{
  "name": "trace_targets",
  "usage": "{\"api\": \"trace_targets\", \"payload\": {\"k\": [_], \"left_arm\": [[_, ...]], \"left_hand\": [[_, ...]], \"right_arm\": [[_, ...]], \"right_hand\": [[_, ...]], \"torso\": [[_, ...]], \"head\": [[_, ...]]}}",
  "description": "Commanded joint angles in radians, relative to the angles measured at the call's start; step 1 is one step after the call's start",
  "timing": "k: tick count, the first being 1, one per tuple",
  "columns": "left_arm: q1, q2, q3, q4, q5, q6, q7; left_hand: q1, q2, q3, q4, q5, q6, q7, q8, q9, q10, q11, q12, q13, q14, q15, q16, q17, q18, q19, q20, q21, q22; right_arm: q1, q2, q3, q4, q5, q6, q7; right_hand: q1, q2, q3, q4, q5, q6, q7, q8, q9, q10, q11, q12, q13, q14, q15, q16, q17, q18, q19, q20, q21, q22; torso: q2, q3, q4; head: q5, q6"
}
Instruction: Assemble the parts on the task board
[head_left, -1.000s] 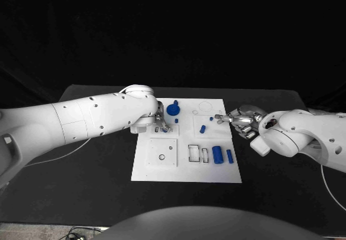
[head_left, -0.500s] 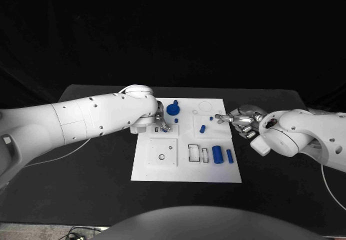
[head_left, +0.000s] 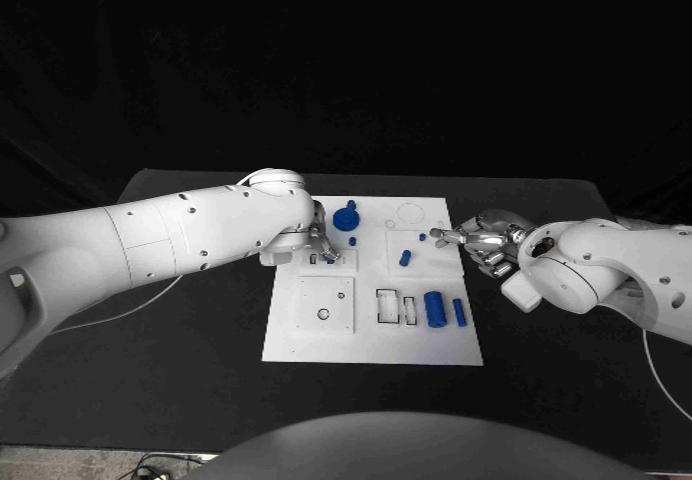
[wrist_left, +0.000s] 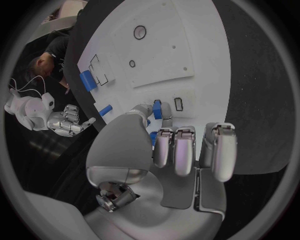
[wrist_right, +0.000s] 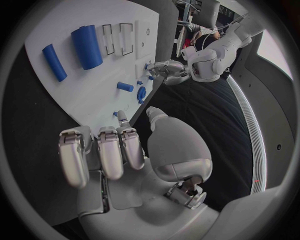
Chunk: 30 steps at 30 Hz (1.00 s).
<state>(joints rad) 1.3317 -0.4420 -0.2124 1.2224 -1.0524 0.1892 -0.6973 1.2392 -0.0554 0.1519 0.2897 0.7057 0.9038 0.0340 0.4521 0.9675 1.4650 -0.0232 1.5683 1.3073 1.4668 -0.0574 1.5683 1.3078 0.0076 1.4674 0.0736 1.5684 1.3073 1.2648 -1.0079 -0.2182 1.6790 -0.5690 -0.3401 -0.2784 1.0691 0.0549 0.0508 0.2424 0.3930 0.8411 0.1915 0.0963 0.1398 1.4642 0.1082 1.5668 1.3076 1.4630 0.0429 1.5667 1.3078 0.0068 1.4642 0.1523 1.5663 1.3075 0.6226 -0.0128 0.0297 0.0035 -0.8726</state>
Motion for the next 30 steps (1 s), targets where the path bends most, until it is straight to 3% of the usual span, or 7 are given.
{"api": "trace_targets", "payload": {"k": [1,24,26,30], "left_arm": [[0.0,0.002,0.0,0.001,0.003,0.0,0.003],[-0.001,0.001,-0.001,0.002,0.005,0.009,0.004],[-0.001,0.002,-0.001,0.001,0.005,0.009,0.003],[-0.001,0.003,-0.001,0.001,0.006,0.008,0.004]], "left_hand": [[0.004,0.009,0.005,0.001,-0.006,-0.005,0.003,-0.003,0.002,0.106,0.002,0.002,0.263,0.104,-0.002,0.003,0.263,-0.008,0.103,-0.003,0.002,0.263],[-0.001,0.006,0.002,0.003,-0.012,-0.01,0.007,-0.006,0.002,0.106,0.005,0.002,0.263,0.104,-0.001,0.003,0.263,-0.008,0.103,-0.003,0.002,0.263],[-0.016,0.006,-0.004,0.004,-0.026,-0.012,0.01,-0.009,0.003,0.106,0.008,0.002,0.263,0.104,0.001,0.003,0.263,-0.008,0.103,-0.002,0.002,0.263],[-0.068,0.011,-0.029,0.004,-0.128,-0.014,0.014,-0.016,0.002,0.106,0.012,0.002,0.263,0.104,0.006,0.003,0.263,-0.008,0.103,0.0,0.002,0.263]], "right_arm": [[-0.001,0.001,0.0,0.001,-0.009,0.006,-0.001],[-0.001,0.002,0.0,-0.001,-0.009,0.011,-0.004],[-0.001,0.003,0.0,0.0,-0.009,0.011,-0.004],[-0.001,0.003,0.0,0.0,-0.009,0.012,-0.005]], "right_hand": [[0.01,0.003,-0.004,-0.002,0.001,-0.007,-0.002,0.003,-0.001,0.107,0.008,0.004,0.263,0.108,0.007,0.004,0.263,-0.007,0.107,0.006,0.004,0.263],[0.011,0.004,-0.007,0.0,0.004,-0.007,-0.001,0.005,-0.001,0.107,0.008,0.004,0.263,0.108,0.008,0.004,0.263,-0.007,0.107,0.006,0.004,0.263],[0.011,0.004,-0.007,0.0,0.004,-0.007,-0.001,0.005,-0.001,0.107,0.008,0.004,0.263,0.108,0.008,0.004,0.263,-0.007,0.107,0.006,0.004,0.263],[0.011,0.004,-0.007,0.0,0.004,-0.007,-0.001,0.005,-0.001,0.107,0.008,0.004,0.263,0.108,0.008,0.004,0.263,-0.007,0.107,0.006,0.004,0.263]], "torso": [[0.0,-0.0002,0.0004],[0.0,0.0001,-0.0002],[0.0,0.0001,-0.0003],[0.001,-0.0007,0.0002]], "head": [[-0.001,0.0],[-0.002,0.0],[-0.002,0.0],[-0.003,0.0]]}}
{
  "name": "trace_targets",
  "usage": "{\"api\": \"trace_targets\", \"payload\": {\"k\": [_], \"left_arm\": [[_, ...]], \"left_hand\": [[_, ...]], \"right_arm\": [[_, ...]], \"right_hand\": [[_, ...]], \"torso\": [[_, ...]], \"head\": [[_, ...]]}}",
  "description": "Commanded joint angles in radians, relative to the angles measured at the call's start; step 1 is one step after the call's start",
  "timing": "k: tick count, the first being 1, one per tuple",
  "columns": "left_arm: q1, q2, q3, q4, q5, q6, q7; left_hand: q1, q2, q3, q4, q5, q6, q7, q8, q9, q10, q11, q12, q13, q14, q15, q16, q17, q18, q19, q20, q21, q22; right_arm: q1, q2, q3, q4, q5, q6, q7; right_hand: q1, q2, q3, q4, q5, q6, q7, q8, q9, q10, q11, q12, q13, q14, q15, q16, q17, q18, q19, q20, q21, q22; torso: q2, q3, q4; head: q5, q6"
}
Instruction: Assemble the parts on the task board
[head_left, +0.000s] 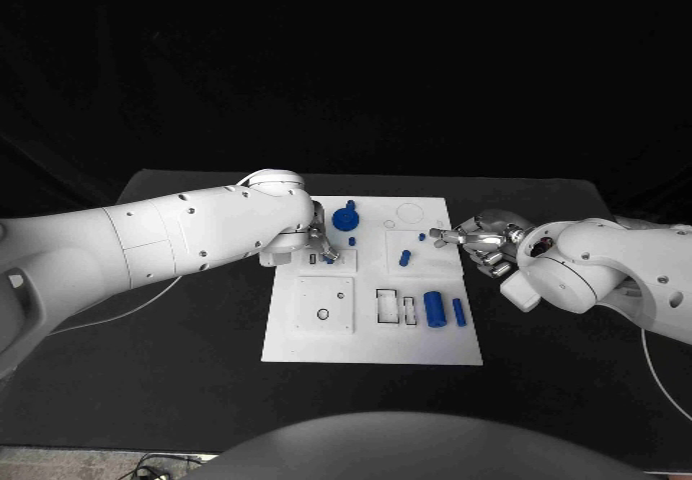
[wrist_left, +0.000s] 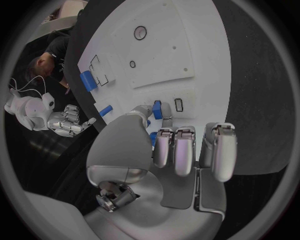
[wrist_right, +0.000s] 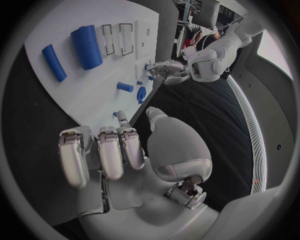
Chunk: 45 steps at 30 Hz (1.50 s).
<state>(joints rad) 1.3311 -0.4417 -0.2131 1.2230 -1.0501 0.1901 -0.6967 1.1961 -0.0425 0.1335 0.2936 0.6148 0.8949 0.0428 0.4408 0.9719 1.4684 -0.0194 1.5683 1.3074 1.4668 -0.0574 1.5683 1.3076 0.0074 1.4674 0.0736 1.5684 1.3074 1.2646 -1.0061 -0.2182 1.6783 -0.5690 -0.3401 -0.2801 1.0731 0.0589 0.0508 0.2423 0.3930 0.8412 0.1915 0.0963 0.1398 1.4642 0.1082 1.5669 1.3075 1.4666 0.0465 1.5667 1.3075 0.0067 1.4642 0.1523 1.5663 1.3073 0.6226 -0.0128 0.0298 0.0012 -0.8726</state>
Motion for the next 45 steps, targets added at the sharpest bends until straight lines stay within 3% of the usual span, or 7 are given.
{"api": "trace_targets", "payload": {"k": [1,8,19,27,31,37,45], "left_arm": [[0.0,0.003,0.0,0.0,0.003,0.007,0.005],[0.0,0.003,0.0,0.0,0.009,0.009,0.009],[0.0,0.0,0.0,0.003,0.013,0.004,0.016],[0.0,-0.012,0.001,0.016,0.007,-0.068,0.042],[0.0,-0.033,0.003,0.042,-0.002,-0.116,0.053],[0.007,-0.081,0.016,0.101,-0.018,-0.168,0.057],[0.02,-0.128,0.039,0.156,-0.027,-0.234,0.083]], "left_hand": [[-0.041,-0.001,-0.019,0.0,-0.07,-0.004,0.007,-0.006,-0.003,0.102,0.01,0.002,0.263,0.104,0.007,0.003,0.263,-0.007,0.103,0.001,0.002,0.263],[-0.109,0.001,-0.069,0.0,-0.211,-0.001,0.012,-0.012,-0.002,0.102,0.014,0.002,0.263,0.104,0.013,0.003,0.263,-0.007,0.103,0.006,0.002,0.263],[-0.153,0.008,-0.111,0.001,-0.25,0.0,0.014,-0.014,0.002,0.102,0.016,0.002,0.263,0.104,0.015,0.003,0.263,-0.007,0.103,0.01,0.002,0.263],[-0.19,0.014,-0.141,0.001,-0.255,0.009,0.012,-0.011,0.006,0.102,0.015,0.002,0.263,0.104,0.015,0.003,0.263,-0.007,0.103,0.011,0.002,0.263],[-0.235,0.009,-0.179,0.001,-0.308,0.022,0.009,-0.006,0.013,0.102,0.011,0.002,0.263,0.104,0.012,0.003,0.263,-0.007,0.103,0.012,0.002,0.263],[-0.271,0.013,-0.218,0.001,-0.435,0.029,0.008,-0.004,0.022,0.102,0.01,0.002,0.263,0.104,0.01,0.003,0.263,-0.007,0.103,0.011,0.002,0.263],[-0.285,-0.002,-0.231,0.002,-0.458,0.03,0.007,-0.002,0.029,0.102,0.009,0.002,0.263,0.104,0.009,0.003,0.263,-0.007,0.103,0.011,0.002,0.263]], "right_arm": [[-0.001,0.001,0.0,0.001,-0.009,0.012,-0.003],[-0.001,0.0,0.0,0.001,-0.009,0.01,-0.004],[-0.001,-0.001,0.0,0.0,-0.009,0.009,-0.005],[-0.002,-0.001,0.0,0.0,-0.011,0.008,-0.006],[-0.003,-0.002,0.0,0.0,-0.011,0.007,-0.006],[-0.004,-0.004,0.0,-0.001,-0.012,0.006,-0.006],[-0.006,-0.003,0.0,-0.003,-0.012,0.006,-0.005]], "right_hand": [[0.007,0.0,-0.007,0.0,0.004,-0.007,-0.001,0.005,-0.001,0.107,0.008,0.004,0.263,0.104,0.004,0.004,0.263,-0.007,0.107,0.006,0.004,0.263],[0.007,0.0,-0.007,0.0,0.004,-0.007,-0.001,0.005,-0.001,0.107,0.008,0.004,0.263,0.104,0.004,0.004,0.263,-0.007,0.107,0.006,0.004,0.263],[0.007,0.0,-0.007,0.0,0.004,-0.007,-0.001,0.005,-0.001,0.107,0.008,0.004,0.263,0.104,0.004,0.004,0.263,-0.007,0.107,0.006,0.004,0.263],[0.007,0.001,-0.008,0.001,0.005,-0.007,-0.001,0.006,-0.001,0.107,0.009,0.004,0.263,0.104,0.004,0.004,0.263,-0.007,0.107,0.007,0.004,0.263],[0.007,0.001,-0.008,0.001,0.005,-0.007,-0.001,0.006,-0.001,0.107,0.009,0.004,0.263,0.104,0.004,0.004,0.263,-0.007,0.107,0.007,0.004,0.263],[0.007,0.001,-0.008,0.001,0.005,-0.007,-0.001,0.006,-0.001,0.107,0.009,0.004,0.263,0.104,0.004,0.004,0.263,-0.007,0.107,0.007,0.004,0.263],[0.007,0.003,-0.009,0.002,0.005,-0.007,0.0,0.006,-0.001,0.107,0.009,0.004,0.263,0.104,0.004,0.004,0.263,-0.007,0.107,0.007,0.004,0.263]], "torso": [[0.001,-0.0008,0.0],[0.001,-0.0005,0.0005],[0.0,-0.0005,0.0005],[0.0,-0.0009,0.0],[0.0,-0.0011,0.0002],[-0.001,0.0004,0.0019],[-0.001,0.0005,0.0005]], "head": [[-0.001,0.0],[-0.002,0.0],[0.0,0.0],[0.0,0.0],[-0.002,0.0],[-0.001,0.0],[0.002,0.004]]}}
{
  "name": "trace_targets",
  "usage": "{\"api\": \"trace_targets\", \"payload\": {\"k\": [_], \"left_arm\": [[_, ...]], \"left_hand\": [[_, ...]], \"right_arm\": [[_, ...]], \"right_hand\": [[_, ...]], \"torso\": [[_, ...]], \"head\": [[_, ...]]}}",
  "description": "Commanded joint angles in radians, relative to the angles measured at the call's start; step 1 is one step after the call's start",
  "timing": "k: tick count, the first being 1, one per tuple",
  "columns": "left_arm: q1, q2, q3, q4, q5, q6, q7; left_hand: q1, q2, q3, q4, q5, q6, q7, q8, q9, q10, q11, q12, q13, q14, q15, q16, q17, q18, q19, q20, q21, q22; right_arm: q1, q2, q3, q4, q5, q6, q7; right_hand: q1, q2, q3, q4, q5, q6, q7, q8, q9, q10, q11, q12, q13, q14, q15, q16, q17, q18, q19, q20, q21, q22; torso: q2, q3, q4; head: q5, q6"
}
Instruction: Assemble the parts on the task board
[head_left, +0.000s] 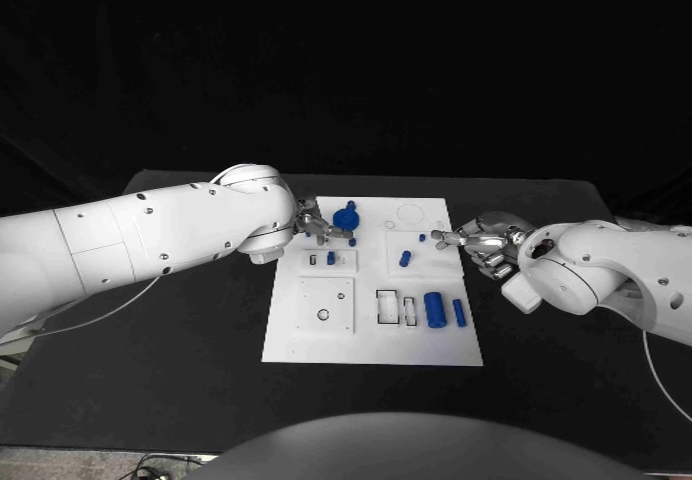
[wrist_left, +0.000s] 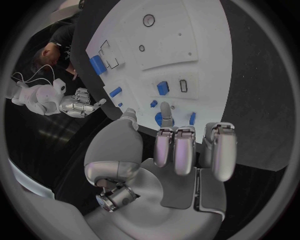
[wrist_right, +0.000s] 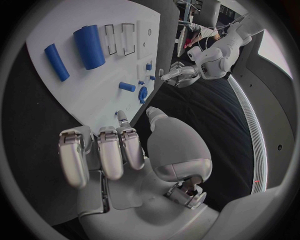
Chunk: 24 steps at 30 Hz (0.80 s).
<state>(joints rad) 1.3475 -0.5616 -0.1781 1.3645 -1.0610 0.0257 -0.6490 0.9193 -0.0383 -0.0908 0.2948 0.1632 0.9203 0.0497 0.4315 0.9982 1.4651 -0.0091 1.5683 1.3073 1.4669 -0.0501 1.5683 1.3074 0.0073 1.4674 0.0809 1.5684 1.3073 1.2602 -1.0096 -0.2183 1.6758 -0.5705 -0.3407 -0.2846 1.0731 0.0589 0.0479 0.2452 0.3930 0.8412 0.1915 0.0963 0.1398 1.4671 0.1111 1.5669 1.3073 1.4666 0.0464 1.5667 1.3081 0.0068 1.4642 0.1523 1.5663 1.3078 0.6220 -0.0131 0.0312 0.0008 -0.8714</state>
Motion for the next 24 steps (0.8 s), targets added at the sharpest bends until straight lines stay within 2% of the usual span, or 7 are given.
{"api": "trace_targets", "payload": {"k": [1,4,9,11,14,18,24], "left_arm": [[0.005,-0.014,0.008,0.02,-0.016,-0.075,0.037],[0.009,-0.029,0.016,0.03,-0.018,-0.086,0.041],[0.012,-0.042,0.022,0.025,-0.019,-0.098,0.042],[0.012,-0.042,0.023,0.014,-0.02,-0.096,0.04],[0.012,-0.039,0.023,-0.008,-0.02,-0.087,0.037],[0.012,-0.03,0.019,-0.037,-0.02,-0.076,0.034],[0.011,-0.01,0.008,-0.085,-0.019,-0.062,0.03]], "left_hand": [[-0.01,-0.01,-0.008,0.001,-0.006,0.004,0.0,0.008,0.004,0.106,-0.001,0.002,0.263,0.104,0.002,0.003,0.263,-0.007,0.103,0.004,0.002,0.263],[0.0,-0.022,-0.003,0.0,0.034,-0.015,0.002,0.024,0.028,0.106,0.0,0.002,0.263,0.104,0.002,0.003,0.263,-0.007,0.103,0.004,0.002,0.263],[0.069,-0.037,0.021,0.001,0.23,-0.041,-0.001,0.052,0.069,0.106,-0.003,0.002,0.263,0.104,0.0,0.003,0.263,-0.007,0.103,0.003,0.002,0.263],[0.111,-0.032,0.037,0.0,0.346,-0.047,-0.005,0.054,0.074,0.106,-0.006,0.002,0.263,0.104,-0.003,0.003,0.263,-0.007,0.103,0.002,0.002,0.263],[0.143,-0.028,0.05,0.0,0.421,-0.045,-0.009,0.054,0.073,0.106,-0.009,0.002,0.263,0.104,-0.006,0.003,0.263,-0.007,0.103,0.001,0.002,0.263],[0.159,-0.024,0.058,0.0,0.464,-0.041,-0.011,0.048,0.067,0.106,-0.011,0.002,0.263,0.104,-0.008,0.003,0.263,-0.007,0.103,0.0,0.002,0.263],[0.177,-0.014,0.071,-0.001,0.491,-0.036,-0.013,0.041,0.06,0.106,-0.013,0.002,0.263,0.104,-0.01,0.003,0.263,-0.007,0.103,-0.001,0.002,0.263]], "right_arm": [[-0.002,0.001,0.0,-0.001,-0.01,0.006,0.0],[-0.002,0.001,0.0,-0.001,-0.01,0.006,0.0],[-0.002,0.001,0.0,-0.001,-0.01,0.007,0.0],[-0.002,0.001,0.0,-0.001,-0.01,0.008,-0.001],[-0.003,0.002,0.0,-0.001,-0.01,0.008,-0.001],[-0.003,0.003,0.0,-0.002,-0.01,0.009,0.0],[-0.003,0.004,0.0,-0.002,-0.01,0.009,0.0]], "right_hand": [[0.007,0.003,-0.006,-0.001,0.005,-0.007,0.0,0.006,-0.001,0.104,0.006,0.004,0.264,0.104,0.005,0.004,0.263,-0.007,0.107,0.007,0.004,0.263],[0.007,0.003,-0.006,-0.001,0.005,-0.007,0.0,0.006,-0.001,0.104,0.006,0.004,0.264,0.104,0.005,0.004,0.263,-0.007,0.107,0.007,0.004,0.263],[0.007,0.003,-0.006,-0.001,0.005,-0.007,0.0,0.006,-0.001,0.104,0.006,0.004,0.264,0.104,0.005,0.004,0.263,-0.007,0.107,0.007,0.004,0.263],[0.007,0.003,-0.006,-0.001,0.005,-0.007,0.0,0.006,-0.001,0.104,0.006,0.004,0.264,0.104,0.005,0.004,0.263,-0.007,0.107,0.007,0.004,0.263],[0.007,0.003,-0.006,-0.001,0.005,-0.007,0.0,0.006,-0.001,0.104,0.006,0.004,0.264,0.104,0.005,0.004,0.263,-0.007,0.107,0.007,0.004,0.263],[0.007,0.003,-0.006,-0.001,0.005,-0.007,0.0,0.006,-0.001,0.104,0.006,0.004,0.264,0.104,0.005,0.004,0.263,-0.007,0.107,0.007,0.004,0.263],[0.007,0.003,-0.006,-0.001,0.005,-0.007,0.0,0.006,-0.001,0.104,0.006,0.004,0.264,0.104,0.005,0.004,0.263,-0.007,0.107,0.007,0.004,0.263]], "torso": [[0.0,0.0008,-0.0015],[0.0,0.001,-0.0014],[0.001,0.0,-0.001],[0.0,0.001,-0.0011],[0.001,0.0009,-0.0012],[0.0,0.0008,-0.0008],[0.001,-0.0001,-0.0014]], "head": [[0.004,0.004],[0.004,0.005],[0.004,0.009],[0.006,0.009],[0.008,0.01],[0.009,0.013],[0.01,0.017]]}}
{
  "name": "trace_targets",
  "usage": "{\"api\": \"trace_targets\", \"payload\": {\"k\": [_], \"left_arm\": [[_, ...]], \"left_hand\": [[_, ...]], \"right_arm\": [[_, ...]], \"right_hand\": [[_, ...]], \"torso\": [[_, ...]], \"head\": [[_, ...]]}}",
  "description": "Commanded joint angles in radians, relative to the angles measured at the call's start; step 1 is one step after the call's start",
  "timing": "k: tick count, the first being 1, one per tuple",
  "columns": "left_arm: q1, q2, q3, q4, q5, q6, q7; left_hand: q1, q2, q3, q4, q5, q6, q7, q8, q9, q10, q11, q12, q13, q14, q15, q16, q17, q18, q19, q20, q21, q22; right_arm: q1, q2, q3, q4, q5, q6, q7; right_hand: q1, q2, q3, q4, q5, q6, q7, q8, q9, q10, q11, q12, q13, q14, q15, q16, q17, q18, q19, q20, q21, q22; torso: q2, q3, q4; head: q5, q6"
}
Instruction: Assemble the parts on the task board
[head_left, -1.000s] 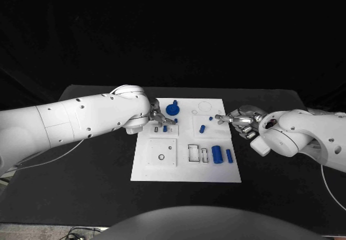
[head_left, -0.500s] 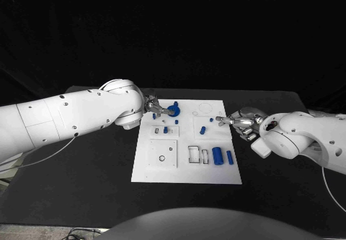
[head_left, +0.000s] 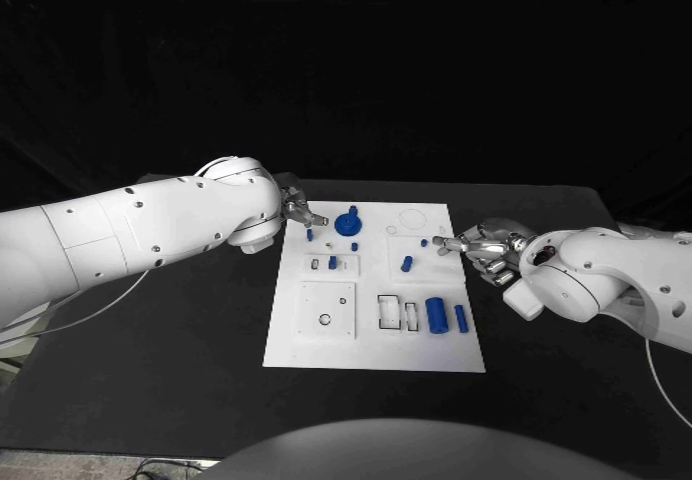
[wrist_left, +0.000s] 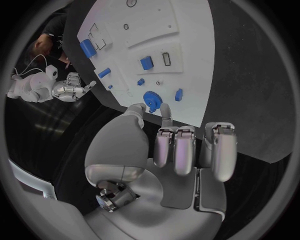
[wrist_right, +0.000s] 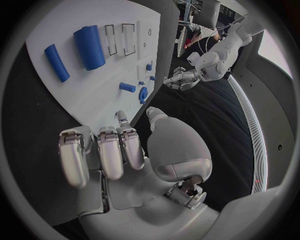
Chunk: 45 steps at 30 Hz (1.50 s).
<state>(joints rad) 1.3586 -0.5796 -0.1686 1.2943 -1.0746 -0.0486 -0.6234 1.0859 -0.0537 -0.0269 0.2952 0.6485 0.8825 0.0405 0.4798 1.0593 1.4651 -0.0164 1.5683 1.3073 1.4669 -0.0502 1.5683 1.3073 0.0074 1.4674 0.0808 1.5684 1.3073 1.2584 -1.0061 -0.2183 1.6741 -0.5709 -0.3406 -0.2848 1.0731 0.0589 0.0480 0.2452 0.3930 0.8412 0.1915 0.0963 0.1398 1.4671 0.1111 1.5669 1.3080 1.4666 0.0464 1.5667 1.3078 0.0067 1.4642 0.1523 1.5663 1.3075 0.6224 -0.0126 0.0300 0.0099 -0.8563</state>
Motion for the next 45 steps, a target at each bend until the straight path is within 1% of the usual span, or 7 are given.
{"api": "trace_targets", "payload": {"k": [1,12,17,27,32,40,45], "left_arm": [[0.0,0.011,-0.003,-0.022,-0.005,0.013,0.005],[-0.004,0.055,-0.014,-0.114,-0.005,0.057,-0.013],[-0.009,0.084,-0.018,-0.154,-0.005,0.076,-0.015],[-0.019,0.134,-0.027,-0.219,-0.005,0.126,-0.023],[-0.022,0.144,-0.029,-0.238,-0.006,0.132,-0.028],[-0.023,0.143,-0.03,-0.246,-0.012,0.133,-0.037],[-0.023,0.14,-0.03,-0.243,-0.013,0.124,-0.032]], "left_hand": [[0.011,0.002,0.008,-0.001,0.007,0.002,-0.004,-0.007,-0.002,0.106,-0.006,0.002,0.263,0.104,-0.01,0.003,0.264,-0.007,0.103,-0.001,0.002,0.263],[0.01,0.002,0.008,0.0,0.012,0.004,-0.004,-0.009,-0.003,0.106,-0.006,0.002,0.263,0.104,-0.01,0.003,0.264,-0.007,0.103,-0.001,0.002,0.263],[-0.006,-0.002,0.001,0.0,-0.019,0.008,-0.002,-0.013,-0.008,0.106,-0.004,0.002,0.263,0.104,-0.01,0.003,0.264,-0.007,0.103,-0.002,0.002,0.263],[-0.012,-0.001,-0.002,-0.001,-0.04,0.007,0.0,-0.019,-0.012,0.106,-0.002,0.002,0.263,0.104,-0.009,0.003,0.264,-0.007,0.103,-0.002,0.002,0.263],[-0.012,0.0,-0.002,-0.001,-0.043,0.004,0.001,-0.023,-0.015,0.106,-0.002,0.002,0.263,0.104,-0.008,0.003,0.264,-0.007,0.103,-0.002,0.002,0.263],[-0.012,0.0,-0.002,-0.001,-0.047,0.003,0.001,-0.025,-0.017,0.106,-0.001,0.002,0.263,0.104,-0.008,0.003,0.264,-0.007,0.103,-0.002,0.002,0.263],[-0.012,0.0,-0.002,-0.001,-0.047,0.003,0.002,-0.025,-0.017,0.106,-0.001,0.002,0.263,0.104,-0.008,0.003,0.264,-0.007,0.103,-0.002,0.002,0.263]], "right_arm": [[-0.001,0.001,0.0,0.0,-0.01,0.009,0.0],[-0.001,0.0,0.0,0.001,-0.01,0.008,-0.001],[-0.001,0.0,0.0,0.001,-0.01,0.008,-0.001],[-0.001,0.0,0.0,0.002,-0.01,0.01,-0.003],[-0.001,0.0,0.0,0.001,-0.01,0.012,-0.004],[-0.002,0.001,0.0,0.0,-0.01,0.013,-0.006],[-0.003,0.001,0.0,-0.001,-0.01,0.012,-0.006]], "right_hand": [[0.007,0.004,-0.007,0.0,0.006,-0.008,0.0,0.007,-0.001,0.104,0.007,0.004,0.263,0.104,0.005,0.004,0.263,-0.007,0.107,0.007,0.004,0.263],[0.008,0.004,-0.007,0.0,0.006,-0.008,0.0,0.007,-0.001,0.104,0.007,0.004,0.263,0.104,0.005,0.004,0.263,-0.007,0.107,0.007,0.004,0.263],[0.008,0.004,-0.007,0.0,0.006,-0.008,0.0,0.007,-0.001,0.104,0.007,0.004,0.263,0.104,0.005,0.004,0.263,-0.007,0.107,0.007,0.004,0.263],[0.009,0.005,-0.008,0.0,0.007,-0.008,0.0,0.008,-0.001,0.104,0.007,0.004,0.263,0.104,0.005,0.004,0.263,-0.007,0.107,0.007,0.004,0.263],[0.009,0.005,-0.008,0.0,0.007,-0.008,0.0,0.008,-0.001,0.104,0.007,0.004,0.263,0.104,0.005,0.004,0.263,-0.007,0.107,0.007,0.004,0.263],[0.009,0.005,-0.008,0.0,0.007,-0.008,0.0,0.008,-0.001,0.104,0.007,0.004,0.263,0.104,0.005,0.004,0.263,-0.007,0.107,0.007,0.004,0.263],[0.01,0.005,-0.008,0.0,0.008,-0.008,0.001,0.008,-0.001,0.104,0.007,0.004,0.263,0.104,0.005,0.004,0.263,-0.007,0.107,0.007,0.004,0.263]], "torso": [[0.001,-0.0008,-0.0004],[0.001,-0.0007,-0.0004],[0.001,-0.0013,-0.0005],[0.002,-0.001,-0.0008],[0.001,-0.0003,0.0015],[0.0,-0.0001,-0.0002],[0.0,-0.0011,-0.0004]], "head": [[0.002,0.003],[0.004,0.011],[0.003,0.013],[0.003,0.009],[0.004,0.007],[0.004,0.0],[0.003,-0.002]]}}
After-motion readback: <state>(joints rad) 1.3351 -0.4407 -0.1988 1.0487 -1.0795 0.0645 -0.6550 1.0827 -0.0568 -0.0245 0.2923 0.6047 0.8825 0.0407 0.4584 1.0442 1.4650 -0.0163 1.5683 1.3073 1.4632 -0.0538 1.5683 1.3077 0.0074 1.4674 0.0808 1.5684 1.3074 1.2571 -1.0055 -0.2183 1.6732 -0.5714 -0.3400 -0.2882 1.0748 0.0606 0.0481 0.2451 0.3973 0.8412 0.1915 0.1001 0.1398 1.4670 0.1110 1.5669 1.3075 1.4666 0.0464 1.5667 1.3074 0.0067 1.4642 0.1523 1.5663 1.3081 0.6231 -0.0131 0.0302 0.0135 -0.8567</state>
